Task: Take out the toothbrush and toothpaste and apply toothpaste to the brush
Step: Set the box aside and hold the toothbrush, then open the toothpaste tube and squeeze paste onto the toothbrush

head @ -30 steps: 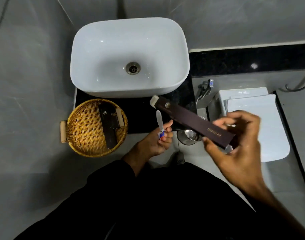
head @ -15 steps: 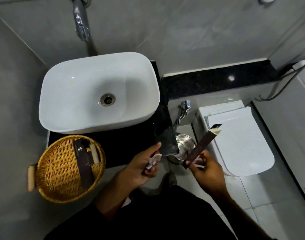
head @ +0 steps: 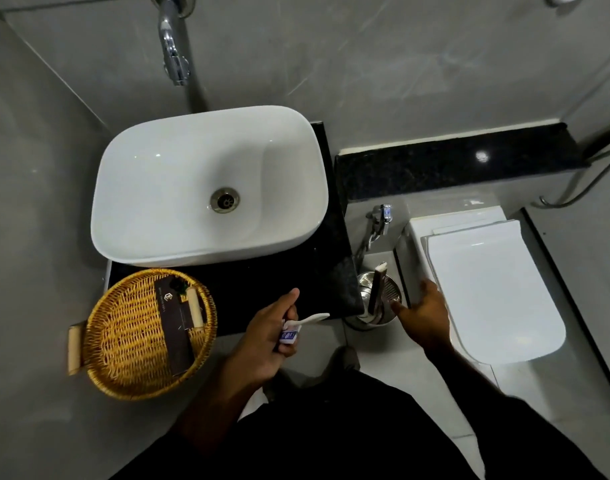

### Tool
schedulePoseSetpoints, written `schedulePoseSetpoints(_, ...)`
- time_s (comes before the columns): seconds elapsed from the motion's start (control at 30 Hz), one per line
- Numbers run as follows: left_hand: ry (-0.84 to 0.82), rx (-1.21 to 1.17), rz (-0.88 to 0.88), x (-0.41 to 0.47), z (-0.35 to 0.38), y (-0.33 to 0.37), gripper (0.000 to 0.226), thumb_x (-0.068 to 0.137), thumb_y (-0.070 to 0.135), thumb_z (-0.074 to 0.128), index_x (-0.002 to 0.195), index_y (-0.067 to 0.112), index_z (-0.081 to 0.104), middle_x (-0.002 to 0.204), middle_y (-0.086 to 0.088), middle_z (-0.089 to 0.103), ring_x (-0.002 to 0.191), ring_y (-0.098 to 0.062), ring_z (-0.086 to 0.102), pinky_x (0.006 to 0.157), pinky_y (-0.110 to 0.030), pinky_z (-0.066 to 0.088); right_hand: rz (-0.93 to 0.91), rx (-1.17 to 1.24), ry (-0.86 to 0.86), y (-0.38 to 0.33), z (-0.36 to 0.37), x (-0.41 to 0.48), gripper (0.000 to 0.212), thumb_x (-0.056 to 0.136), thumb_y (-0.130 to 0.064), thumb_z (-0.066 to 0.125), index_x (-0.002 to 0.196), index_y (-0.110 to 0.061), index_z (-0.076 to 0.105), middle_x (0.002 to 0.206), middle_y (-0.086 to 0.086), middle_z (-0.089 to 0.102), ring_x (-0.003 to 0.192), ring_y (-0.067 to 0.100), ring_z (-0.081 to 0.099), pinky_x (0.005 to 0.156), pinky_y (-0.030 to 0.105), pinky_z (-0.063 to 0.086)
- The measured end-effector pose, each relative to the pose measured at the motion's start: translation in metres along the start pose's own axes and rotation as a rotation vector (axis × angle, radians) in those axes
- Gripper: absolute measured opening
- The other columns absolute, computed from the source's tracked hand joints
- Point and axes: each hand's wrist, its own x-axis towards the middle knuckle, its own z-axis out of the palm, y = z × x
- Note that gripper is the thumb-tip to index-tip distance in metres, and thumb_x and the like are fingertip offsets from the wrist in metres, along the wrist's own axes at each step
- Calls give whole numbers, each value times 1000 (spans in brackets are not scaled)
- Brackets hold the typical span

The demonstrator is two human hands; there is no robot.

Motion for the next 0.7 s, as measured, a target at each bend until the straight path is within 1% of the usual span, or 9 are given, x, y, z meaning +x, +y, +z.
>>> schedulePoseSetpoints(0.1, 104, -44, 33, -1, -7, 0, 46, 92, 38, 67, 56, 19, 45, 44, 3, 37, 29, -7, 35, 30, -15, 24, -167, 194, -68, -10, -2, -33, 46, 83, -15, 85, 118, -36, 65, 112, -11, 76, 98, 25, 76, 81, 24, 56)
schedulePoseSetpoints(0.17, 152, -80, 58, -2, -9, 0, 46, 94, 37, 65, 58, 18, 43, 42, 5, 37, 28, -7, 35, 30, -14, 23, -285, 277, -277, -32, -7, -56, 41, 82, -17, 87, 103, -48, 71, 94, -19, 79, 85, 11, 77, 71, 14, 55)
schedulePoseSetpoints(0.27, 223, -99, 93, -7, -10, 1, 44, 96, 38, 62, 61, 18, 43, 39, 6, 40, 28, -7, 37, 31, -13, 24, -417, 282, -709, -78, -8, -93, 47, 76, -38, 90, 116, -50, 68, 103, -8, 80, 87, 6, 78, 76, 19, 59)
schedulePoseSetpoints(0.33, 250, -116, 112, -12, -13, 4, 44, 96, 41, 62, 63, 16, 46, 44, 1, 46, 35, -12, 45, 37, -16, 31, -445, 287, -856, -103, 1, -112, 60, 69, -49, 93, 123, -48, 65, 105, -5, 79, 88, 10, 78, 76, 22, 60)
schedulePoseSetpoints(0.43, 273, -143, 158, -23, -19, 4, 36, 96, 45, 61, 91, 9, 62, 85, -18, 58, 79, -29, 56, 67, -36, 43, -522, 315, -814, -139, 17, -134, 55, 68, -59, 89, 117, -48, 68, 97, -9, 80, 85, 8, 78, 73, 22, 60)
schedulePoseSetpoints(0.47, 276, -153, 183, -29, -22, 3, 36, 96, 47, 60, 99, 12, 63, 94, -18, 58, 84, -30, 55, 68, -36, 43, -547, 311, -781, -148, 22, -139, 48, 70, -59, 86, 114, -46, 70, 93, -11, 81, 83, 8, 78, 73, 23, 61)
schedulePoseSetpoints(0.57, 261, -212, 255, -43, -40, -7, 37, 94, 52, 59, 89, 16, 66, 79, -14, 62, 57, -17, 55, 47, -23, 37, -608, 203, -690, -168, 38, -147, 25, 83, -42, 83, 106, -39, 74, 87, -18, 80, 78, 2, 77, 72, 19, 60)
schedulePoseSetpoints(0.63, 252, -281, 291, -53, -53, -15, 40, 89, 53, 62, 64, 23, 63, 56, -1, 56, 44, -9, 49, 40, -19, 34, -629, 97, -694, -174, 47, -150, 23, 84, -36, 83, 105, -38, 73, 89, -23, 78, 78, -2, 75, 70, 13, 58)
schedulePoseSetpoints(0.7, 288, -347, 296, -61, -65, -24, 44, 91, 50, 63, 58, 22, 57, 49, 1, 52, 38, -10, 47, 38, -19, 34, -611, -27, -750, -176, 56, -154, 27, 82, -41, 84, 104, -43, 69, 88, -23, 77, 77, -7, 72, 66, 8, 54)
